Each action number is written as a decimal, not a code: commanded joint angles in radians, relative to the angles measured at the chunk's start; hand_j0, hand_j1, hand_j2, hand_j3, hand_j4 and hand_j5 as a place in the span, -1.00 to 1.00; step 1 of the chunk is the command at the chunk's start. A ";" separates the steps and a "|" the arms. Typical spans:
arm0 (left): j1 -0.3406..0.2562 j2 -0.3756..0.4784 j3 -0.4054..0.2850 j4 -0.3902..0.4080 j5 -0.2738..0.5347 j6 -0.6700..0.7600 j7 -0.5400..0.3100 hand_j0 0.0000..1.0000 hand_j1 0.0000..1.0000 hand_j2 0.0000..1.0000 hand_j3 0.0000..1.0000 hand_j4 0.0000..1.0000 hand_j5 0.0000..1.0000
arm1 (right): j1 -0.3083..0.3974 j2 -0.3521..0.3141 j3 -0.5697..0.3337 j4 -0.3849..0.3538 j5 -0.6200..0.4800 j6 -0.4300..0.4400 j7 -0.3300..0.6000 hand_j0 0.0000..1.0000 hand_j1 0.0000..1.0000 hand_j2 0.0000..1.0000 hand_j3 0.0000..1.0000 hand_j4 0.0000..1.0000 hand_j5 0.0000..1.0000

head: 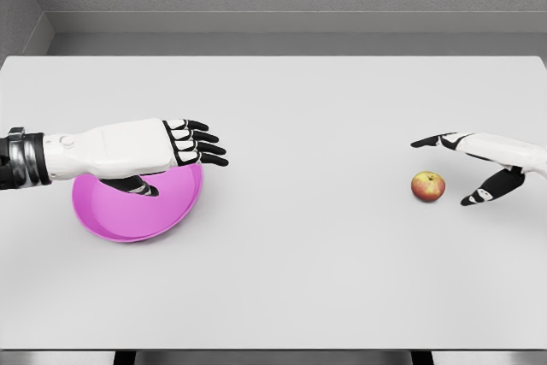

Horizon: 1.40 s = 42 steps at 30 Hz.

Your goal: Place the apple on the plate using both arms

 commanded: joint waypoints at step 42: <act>-0.001 0.001 0.001 0.000 0.006 0.001 -0.010 1.00 1.00 1.00 1.00 1.00 1.00 | -0.023 0.106 0.026 0.105 0.106 0.002 0.000 0.53 0.53 0.53 0.53 0.53 0.53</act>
